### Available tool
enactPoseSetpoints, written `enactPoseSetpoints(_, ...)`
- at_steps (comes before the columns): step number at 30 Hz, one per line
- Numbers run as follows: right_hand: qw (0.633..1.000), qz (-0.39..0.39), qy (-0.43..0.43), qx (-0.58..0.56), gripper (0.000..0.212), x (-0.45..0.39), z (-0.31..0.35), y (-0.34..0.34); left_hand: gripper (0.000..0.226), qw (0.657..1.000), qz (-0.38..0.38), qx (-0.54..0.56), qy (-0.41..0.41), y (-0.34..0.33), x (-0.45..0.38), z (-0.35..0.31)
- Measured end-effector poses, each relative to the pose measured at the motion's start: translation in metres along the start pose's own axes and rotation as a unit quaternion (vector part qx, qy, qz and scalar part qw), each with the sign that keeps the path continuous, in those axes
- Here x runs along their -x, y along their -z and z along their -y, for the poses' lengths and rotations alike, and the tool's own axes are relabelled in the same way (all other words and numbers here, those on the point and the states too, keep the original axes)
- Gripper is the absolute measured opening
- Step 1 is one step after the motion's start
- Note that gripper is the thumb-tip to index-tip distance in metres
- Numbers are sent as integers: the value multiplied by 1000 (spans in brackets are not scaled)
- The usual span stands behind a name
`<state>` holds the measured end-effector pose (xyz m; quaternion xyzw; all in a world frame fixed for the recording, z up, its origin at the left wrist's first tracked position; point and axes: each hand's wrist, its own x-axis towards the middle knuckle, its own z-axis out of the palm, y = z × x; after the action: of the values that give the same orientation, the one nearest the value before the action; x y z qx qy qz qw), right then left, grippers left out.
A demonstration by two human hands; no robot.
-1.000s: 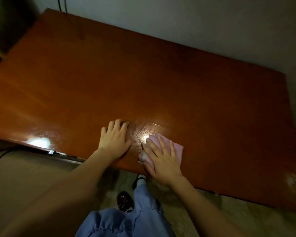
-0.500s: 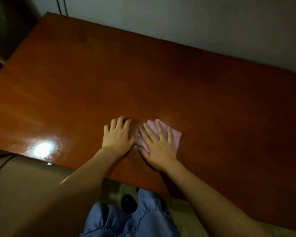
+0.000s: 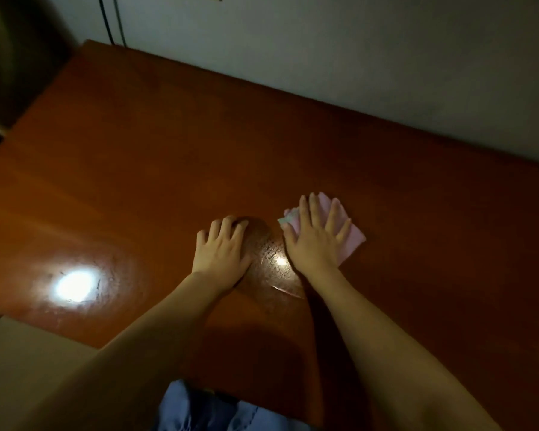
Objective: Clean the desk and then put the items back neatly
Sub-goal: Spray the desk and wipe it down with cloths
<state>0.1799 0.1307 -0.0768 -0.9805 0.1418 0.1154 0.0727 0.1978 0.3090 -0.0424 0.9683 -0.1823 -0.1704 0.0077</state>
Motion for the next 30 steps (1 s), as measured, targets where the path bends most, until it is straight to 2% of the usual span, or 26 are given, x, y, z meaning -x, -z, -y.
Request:
enactPoseSetpoints(4,987,-14,160,2,66,35,31,-14,56,998,26,-2,49,18,-26,9)
enactPoseSetpoints(6,962,17,268,40,67,60,18,-19,57,997,22,23,71,28,-40,7)
enactPoseSetpoints(8,934,14,349,76,68,59,-13,-19,59,997,25,41,60,34,-50,-2)
enactPoseSetpoints(10,939,-9,330,92,66,40,-41,-13,61,999,39,17,34,33,-52,-12)
enactPoseSetpoints(13,977,-9,200,70,62,2,-56,1,62,999,37,13,29,32,-61,-19)
enactPoseSetpoints(17,998,-4,58,17,70,-46,-24,15,62,999,28,10,29,33,-75,-14)
enactPoseSetpoints(19,1000,9,21,-11,74,-63,0,16,62,999,27,18,35,33,-79,-11)
enactPoseSetpoints(21,999,10,36,-18,75,-61,18,12,62,999,29,25,35,33,-82,-10)
enactPoseSetpoints(23,993,5,117,-11,71,-44,18,10,61,999,32,28,31,35,-85,-10)
enactPoseSetpoints(25,976,-10,217,25,63,-27,-3,10,62,999,34,32,26,37,-91,-11)
enactPoseSetpoints(27,962,-8,266,56,60,-25,-35,12,63,999,34,29,17,41,-99,-12)
enactPoseSetpoints(28,964,-10,260,58,60,-28,-50,13,63,999,30,23,13,42,-103,-13)
enactPoseSetpoints(30,979,-10,194,63,62,-42,-71,16,63,1000,18,20,9,44,-111,-16)
